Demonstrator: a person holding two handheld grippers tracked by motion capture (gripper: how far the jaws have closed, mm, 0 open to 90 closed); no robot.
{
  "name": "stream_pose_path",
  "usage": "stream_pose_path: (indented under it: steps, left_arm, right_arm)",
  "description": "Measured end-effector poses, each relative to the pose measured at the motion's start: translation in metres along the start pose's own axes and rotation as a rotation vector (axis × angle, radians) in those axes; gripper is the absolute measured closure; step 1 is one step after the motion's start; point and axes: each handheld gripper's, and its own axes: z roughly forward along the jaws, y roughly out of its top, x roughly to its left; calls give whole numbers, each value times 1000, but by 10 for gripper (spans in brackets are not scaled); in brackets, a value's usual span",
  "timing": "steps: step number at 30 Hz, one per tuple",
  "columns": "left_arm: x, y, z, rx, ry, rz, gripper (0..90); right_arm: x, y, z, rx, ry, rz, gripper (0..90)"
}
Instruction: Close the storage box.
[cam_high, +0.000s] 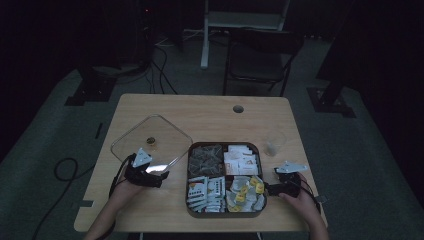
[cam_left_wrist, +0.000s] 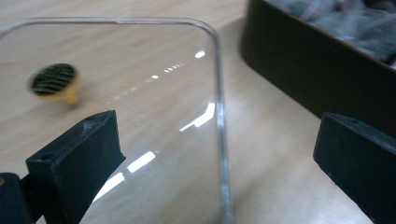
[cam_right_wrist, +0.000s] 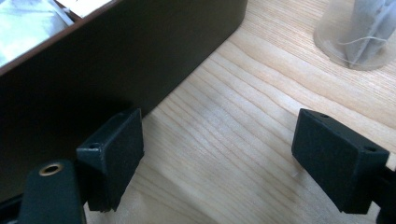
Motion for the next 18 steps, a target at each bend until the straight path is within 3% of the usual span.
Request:
stream_pose_path:
  steps: [5, 8, 10, 11, 18]
  left_arm:
    - [11, 3, 2, -15, 57, -47, 14]
    - [22, 6, 6, -28, 114, -95, 14]
    - [25, 7, 7, -29, 122, -111, 14]
    - [30, 8, 9, -33, 148, -129, 14]
    - [45, 10, 20, -28, 190, -175, 45]
  right_arm:
    - [0, 0, 0, 0, 0, 0, 163]
    - [0, 0, 0, 0, 0, 0, 163]
    - [0, 0, 0, 0, 0, 0, 163]
    - [0, 0, 0, 0, 0, 0, 163]
    - [0, 0, 0, 0, 0, 0, 163]
